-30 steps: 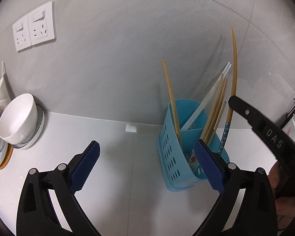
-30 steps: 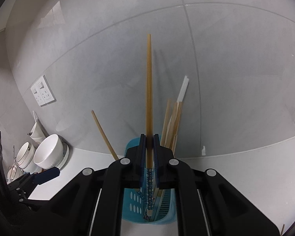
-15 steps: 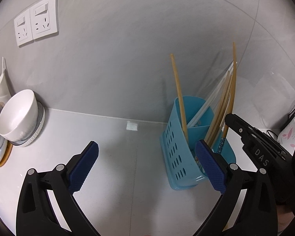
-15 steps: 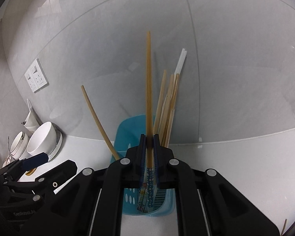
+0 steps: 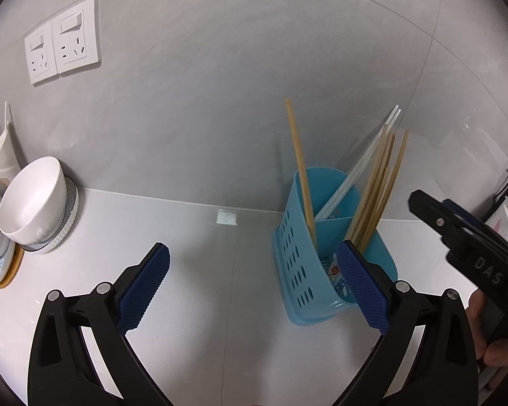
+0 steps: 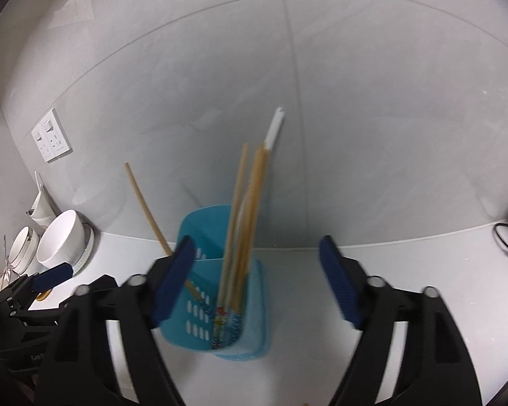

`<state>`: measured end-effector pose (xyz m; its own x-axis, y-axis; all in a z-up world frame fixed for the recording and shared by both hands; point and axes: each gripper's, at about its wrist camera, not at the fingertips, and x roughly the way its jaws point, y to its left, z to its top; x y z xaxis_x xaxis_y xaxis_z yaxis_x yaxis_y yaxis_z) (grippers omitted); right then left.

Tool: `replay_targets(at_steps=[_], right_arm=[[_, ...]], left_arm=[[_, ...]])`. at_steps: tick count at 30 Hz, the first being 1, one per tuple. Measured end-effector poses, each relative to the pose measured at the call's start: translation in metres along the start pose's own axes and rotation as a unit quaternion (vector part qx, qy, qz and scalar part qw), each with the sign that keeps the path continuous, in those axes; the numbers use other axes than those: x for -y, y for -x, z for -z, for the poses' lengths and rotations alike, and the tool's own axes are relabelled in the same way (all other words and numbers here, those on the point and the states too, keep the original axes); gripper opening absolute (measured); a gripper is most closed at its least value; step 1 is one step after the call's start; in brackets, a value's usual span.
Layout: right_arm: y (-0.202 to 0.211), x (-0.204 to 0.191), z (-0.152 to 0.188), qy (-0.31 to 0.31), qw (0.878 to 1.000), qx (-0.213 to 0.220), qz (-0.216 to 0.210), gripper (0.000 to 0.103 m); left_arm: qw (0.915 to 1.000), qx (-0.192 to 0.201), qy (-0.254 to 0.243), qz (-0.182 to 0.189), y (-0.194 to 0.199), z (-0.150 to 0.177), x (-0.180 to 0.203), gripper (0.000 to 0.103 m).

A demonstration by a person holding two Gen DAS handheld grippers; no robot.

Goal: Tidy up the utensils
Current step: 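Move both open tools back over the remaining chopsticks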

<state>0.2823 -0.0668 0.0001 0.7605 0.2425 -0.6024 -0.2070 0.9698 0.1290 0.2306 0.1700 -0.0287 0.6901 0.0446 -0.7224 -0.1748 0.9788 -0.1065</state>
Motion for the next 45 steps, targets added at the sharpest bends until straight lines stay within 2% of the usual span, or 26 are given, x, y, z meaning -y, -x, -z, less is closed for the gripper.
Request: replay_targets(at_steps=[3,5,14,22,33,45], right_arm=[[0.009,0.008,-0.002,-0.002,1.0,0.0,0.012,0.092],[0.015,0.013,-0.002,-0.003,1.0,0.0,0.022,0.095],[0.046,0.042,0.013,0.004,0.998,-0.004,0.058,0.095],[0.074,0.079,0.038,-0.028,0.996,-0.016,0.086,0.095],[0.103,0.123,0.081,-0.045,0.991,-0.059,0.115,0.095],[0.112,0.161,0.142,-0.057,0.981,-0.123,0.14,0.095]], left_arm=[[1.0,0.0,-0.005,0.001,0.004,0.001,0.006,0.097],[1.0,0.0,-0.006,0.003,0.007,0.001,0.009,0.097],[0.9996,-0.01,-0.02,0.017,0.02,0.012,0.036,0.097],[0.9987,-0.025,-0.032,0.032,0.028,0.032,0.063,0.097],[0.9947,-0.085,-0.032,0.05,0.02,0.077,0.093,0.097],[0.9871,-0.15,-0.046,0.03,0.002,0.14,0.113,0.096]])
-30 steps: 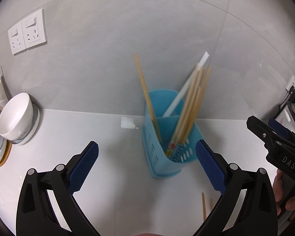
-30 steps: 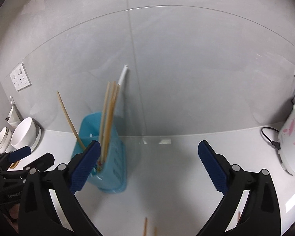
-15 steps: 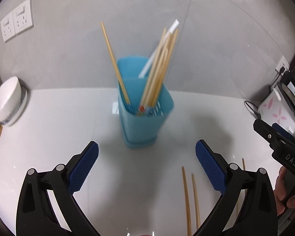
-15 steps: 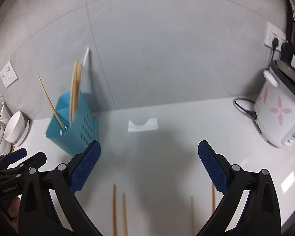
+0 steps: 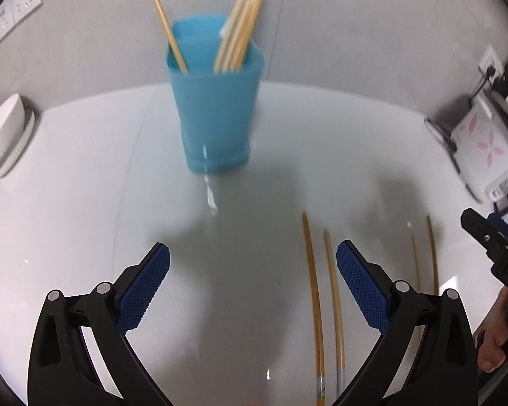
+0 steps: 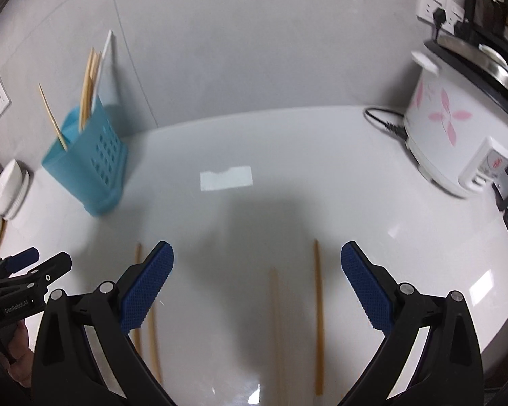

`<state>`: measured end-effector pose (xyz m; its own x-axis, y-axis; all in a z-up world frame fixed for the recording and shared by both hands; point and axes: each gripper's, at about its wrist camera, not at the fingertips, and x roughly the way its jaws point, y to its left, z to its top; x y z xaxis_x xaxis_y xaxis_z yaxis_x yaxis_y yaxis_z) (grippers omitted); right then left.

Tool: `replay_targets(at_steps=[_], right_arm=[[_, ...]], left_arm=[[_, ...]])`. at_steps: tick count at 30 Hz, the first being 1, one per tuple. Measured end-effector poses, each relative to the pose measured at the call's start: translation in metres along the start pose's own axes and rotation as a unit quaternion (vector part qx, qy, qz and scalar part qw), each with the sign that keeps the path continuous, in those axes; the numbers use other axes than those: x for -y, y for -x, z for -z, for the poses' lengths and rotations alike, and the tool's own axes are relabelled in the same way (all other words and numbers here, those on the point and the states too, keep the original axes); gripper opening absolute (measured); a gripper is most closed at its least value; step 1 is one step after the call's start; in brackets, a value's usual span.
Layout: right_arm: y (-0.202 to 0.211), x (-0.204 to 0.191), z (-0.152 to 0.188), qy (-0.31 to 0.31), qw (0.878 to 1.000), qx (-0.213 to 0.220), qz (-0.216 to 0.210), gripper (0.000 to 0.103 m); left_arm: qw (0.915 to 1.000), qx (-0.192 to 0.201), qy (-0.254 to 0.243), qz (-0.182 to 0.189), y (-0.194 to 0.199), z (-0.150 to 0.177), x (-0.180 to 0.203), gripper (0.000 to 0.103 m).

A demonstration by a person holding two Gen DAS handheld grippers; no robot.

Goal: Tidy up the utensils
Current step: 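Move both open tools back over the remaining chopsticks, then close the left tool on an amber chopstick while the right tool grasps a pale plain chopstick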

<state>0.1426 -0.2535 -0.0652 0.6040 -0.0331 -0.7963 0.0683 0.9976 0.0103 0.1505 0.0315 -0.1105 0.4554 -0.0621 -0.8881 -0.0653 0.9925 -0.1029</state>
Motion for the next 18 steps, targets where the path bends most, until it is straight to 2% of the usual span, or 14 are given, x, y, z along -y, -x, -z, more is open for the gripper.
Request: replay_targets(at_steps=[8,11,18], right_arm=[[-0.007,0.013,0.033,0.008,0.999,-0.033,0.019,0.095],[-0.011,0.014,0.044,0.011,0.999,-0.049,0.02,0.092],[-0.018,0.018,0.064,0.017,0.996,-0.084,0.017,0.091]], left_arm=[[0.9986,-0.048,0.018,0.009,-0.027,0.022,0.005,0.096],[0.9976,-0.064,0.026,0.01,-0.034,0.031,0.006,0.096],[0.9944,-0.102,0.02,0.021,-0.047,0.05,0.02,0.096]])
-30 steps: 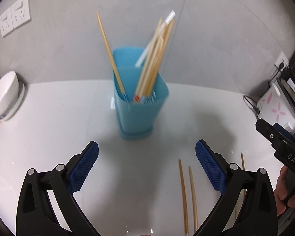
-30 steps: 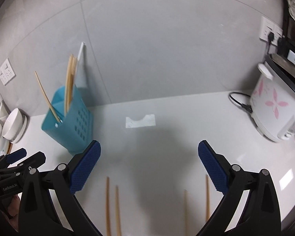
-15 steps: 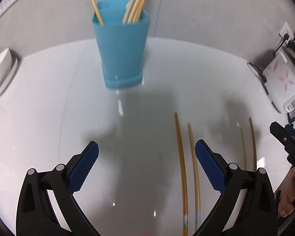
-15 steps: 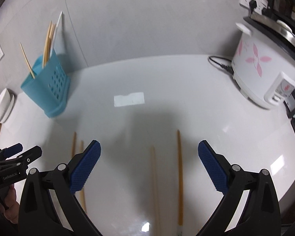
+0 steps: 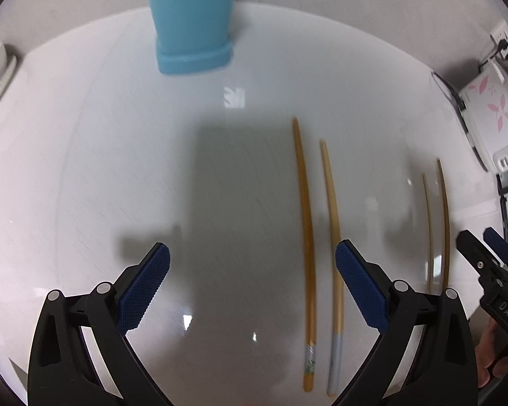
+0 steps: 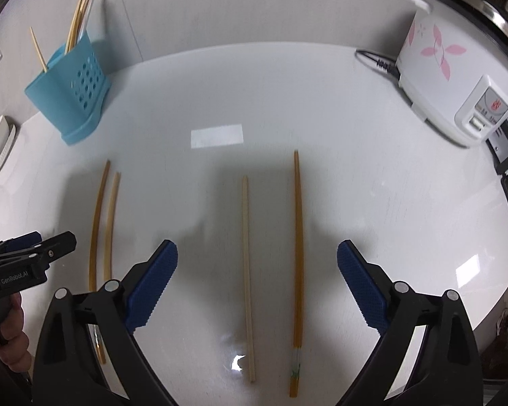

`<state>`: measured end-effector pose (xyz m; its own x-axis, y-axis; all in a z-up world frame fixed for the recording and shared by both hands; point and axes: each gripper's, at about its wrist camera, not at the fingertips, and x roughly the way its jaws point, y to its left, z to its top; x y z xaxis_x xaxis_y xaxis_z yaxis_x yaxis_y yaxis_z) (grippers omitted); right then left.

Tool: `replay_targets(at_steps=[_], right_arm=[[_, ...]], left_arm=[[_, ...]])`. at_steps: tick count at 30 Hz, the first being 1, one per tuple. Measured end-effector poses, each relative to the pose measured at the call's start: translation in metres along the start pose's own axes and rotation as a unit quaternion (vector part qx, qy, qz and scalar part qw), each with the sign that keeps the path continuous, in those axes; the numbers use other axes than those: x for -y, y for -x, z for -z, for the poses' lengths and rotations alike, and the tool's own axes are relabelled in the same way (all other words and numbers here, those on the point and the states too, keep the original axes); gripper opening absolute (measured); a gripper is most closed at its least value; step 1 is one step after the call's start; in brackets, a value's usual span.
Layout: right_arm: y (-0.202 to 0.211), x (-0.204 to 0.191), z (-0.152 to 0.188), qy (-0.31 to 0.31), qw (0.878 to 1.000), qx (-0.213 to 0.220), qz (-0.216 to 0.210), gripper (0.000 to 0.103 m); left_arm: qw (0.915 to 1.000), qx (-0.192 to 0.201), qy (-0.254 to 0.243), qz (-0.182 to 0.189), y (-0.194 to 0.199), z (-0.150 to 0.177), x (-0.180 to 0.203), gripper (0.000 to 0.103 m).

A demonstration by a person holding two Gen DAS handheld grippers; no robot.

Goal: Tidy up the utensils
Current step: 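Close the left tool on an amber chopstick while the right tool grasps a pale plain chopstick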

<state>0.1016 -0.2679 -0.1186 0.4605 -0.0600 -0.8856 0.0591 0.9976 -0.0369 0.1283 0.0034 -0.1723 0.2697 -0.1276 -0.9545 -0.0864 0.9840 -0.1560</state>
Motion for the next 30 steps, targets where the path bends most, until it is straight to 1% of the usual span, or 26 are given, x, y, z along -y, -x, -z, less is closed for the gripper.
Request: replay_targets(at_steps=[2,10,12,13,15,18,21,22,24,26,27,29,30], right_arm=[[-0.002,-0.003,0.004,0.0,1.0,-0.01,0.003,0.091],[-0.014,-0.01,0.021,0.016,0.998,-0.052,0.004,0.083],[-0.017,-0.01,0.023,0.018,0.998,-0.064,0.007,0.078],[-0.019,-0.01,0.024,0.018,0.997,-0.071,0.008,0.077],[-0.021,-0.011,0.026,0.018,0.996,-0.083,0.01,0.071],[-0.027,-0.011,0.027,0.021,0.995,-0.099,0.005,0.064],[-0.032,-0.014,0.027,0.026,0.993,-0.116,0.006,0.058],[-0.034,-0.015,0.027,0.029,0.992,-0.123,0.01,0.057],[-0.037,-0.016,0.027,0.031,0.991,-0.133,0.013,0.051],[-0.038,-0.017,0.026,0.033,0.99,-0.136,0.013,0.047],[-0.038,-0.017,0.025,0.033,0.99,-0.138,0.011,0.042],[-0.039,-0.018,0.024,0.031,0.989,-0.145,0.0,0.036],[-0.04,-0.019,0.024,0.031,0.988,-0.15,-0.001,0.031]], left_arm=[[1.0,-0.006,-0.002,-0.002,-0.003,0.004,0.002,0.096],[0.9993,-0.032,-0.007,-0.019,-0.016,0.018,0.01,0.095],[0.9988,-0.042,-0.018,-0.019,-0.017,0.021,0.016,0.095],[0.9984,-0.046,-0.021,-0.026,-0.018,0.022,0.018,0.095],[0.9977,-0.048,-0.023,-0.042,-0.019,0.023,0.021,0.093],[0.9966,-0.052,-0.023,-0.06,-0.02,0.023,0.024,0.086],[0.9949,-0.061,-0.021,-0.078,-0.019,0.021,0.024,0.076],[0.9941,-0.066,-0.024,-0.084,-0.019,0.02,0.024,0.073],[0.9937,-0.071,-0.024,-0.084,-0.018,0.019,0.025,0.066],[0.9933,-0.074,-0.028,-0.084,-0.018,0.016,0.029,0.051],[0.9932,-0.076,-0.031,-0.083,-0.017,0.016,0.03,0.046],[0.9929,-0.079,-0.033,-0.083,-0.015,0.017,0.035,0.029],[0.9928,-0.081,-0.033,-0.082,-0.015,0.016,0.037,0.023]])
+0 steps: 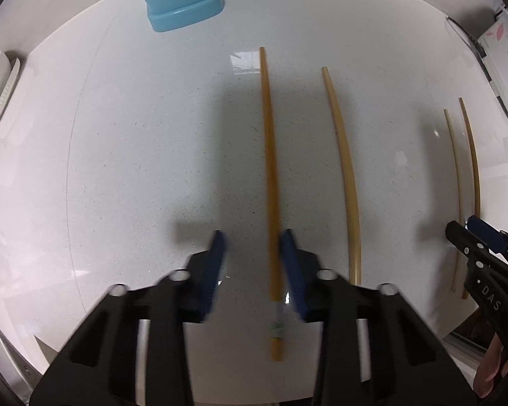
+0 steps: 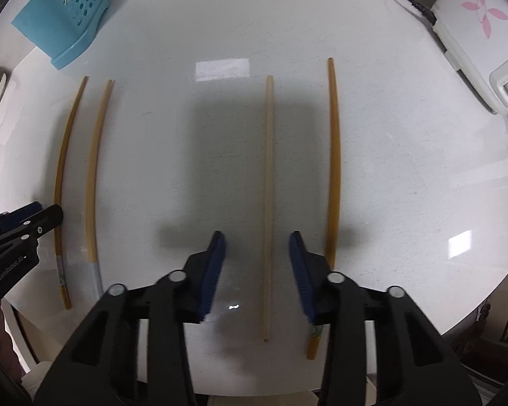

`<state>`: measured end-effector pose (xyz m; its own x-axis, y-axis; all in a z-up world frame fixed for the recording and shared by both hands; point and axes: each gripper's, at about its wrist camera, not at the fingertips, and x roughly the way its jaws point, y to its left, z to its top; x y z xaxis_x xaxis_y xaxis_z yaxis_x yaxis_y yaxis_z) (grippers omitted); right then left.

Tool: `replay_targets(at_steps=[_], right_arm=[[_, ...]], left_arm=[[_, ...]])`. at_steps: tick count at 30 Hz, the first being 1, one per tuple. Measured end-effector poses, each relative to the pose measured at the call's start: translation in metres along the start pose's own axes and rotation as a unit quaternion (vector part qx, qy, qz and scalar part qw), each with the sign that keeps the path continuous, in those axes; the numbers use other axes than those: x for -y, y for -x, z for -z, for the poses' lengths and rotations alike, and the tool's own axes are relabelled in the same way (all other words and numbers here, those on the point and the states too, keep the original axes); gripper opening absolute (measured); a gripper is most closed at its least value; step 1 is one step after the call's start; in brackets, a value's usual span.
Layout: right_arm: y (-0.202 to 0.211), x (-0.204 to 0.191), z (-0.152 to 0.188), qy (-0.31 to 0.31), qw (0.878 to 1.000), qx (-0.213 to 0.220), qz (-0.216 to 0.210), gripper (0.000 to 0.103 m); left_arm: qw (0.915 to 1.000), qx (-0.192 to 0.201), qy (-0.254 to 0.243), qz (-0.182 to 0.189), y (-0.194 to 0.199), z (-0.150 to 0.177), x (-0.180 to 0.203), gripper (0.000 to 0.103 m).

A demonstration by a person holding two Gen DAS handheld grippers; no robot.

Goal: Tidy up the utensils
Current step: 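Close the left tool on an amber chopstick while the right tool grasps a pale plain chopstick, then lift both held chopsticks and carry them toward the blue utensil holder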

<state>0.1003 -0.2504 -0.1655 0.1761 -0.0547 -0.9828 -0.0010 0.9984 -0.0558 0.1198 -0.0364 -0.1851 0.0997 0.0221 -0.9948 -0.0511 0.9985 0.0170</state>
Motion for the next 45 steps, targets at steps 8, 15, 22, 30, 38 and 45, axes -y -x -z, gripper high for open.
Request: replay_targets(at_steps=[8,15,22,30,38,45], right_arm=[[-0.003,-0.001,-0.009,-0.015,0.999,-0.035,-0.003,0.003],[-0.002,0.001,-0.009,-0.023,0.999,-0.03,0.0,0.003],[0.006,0.002,-0.005,-0.025,1.0,-0.019,-0.003,0.003],[0.021,-0.021,-0.007,-0.021,1.0,0.001,-0.015,0.003],[0.044,-0.037,-0.012,-0.012,0.999,0.033,-0.026,0.003],[0.06,-0.045,-0.011,-0.005,0.998,0.058,-0.038,0.003]], left_arm=[[0.9998,-0.008,0.004,0.017,0.004,-0.001,-0.01,0.006],[0.9995,-0.01,0.007,0.03,0.006,-0.001,-0.016,0.006],[0.9994,0.002,0.003,0.033,0.022,0.02,-0.037,0.006],[0.9991,0.025,0.005,0.035,0.049,0.031,-0.041,0.006],[0.9975,0.066,0.004,0.028,0.084,0.039,-0.057,0.006],[0.9953,0.091,0.009,0.032,0.105,0.041,-0.072,0.006]])
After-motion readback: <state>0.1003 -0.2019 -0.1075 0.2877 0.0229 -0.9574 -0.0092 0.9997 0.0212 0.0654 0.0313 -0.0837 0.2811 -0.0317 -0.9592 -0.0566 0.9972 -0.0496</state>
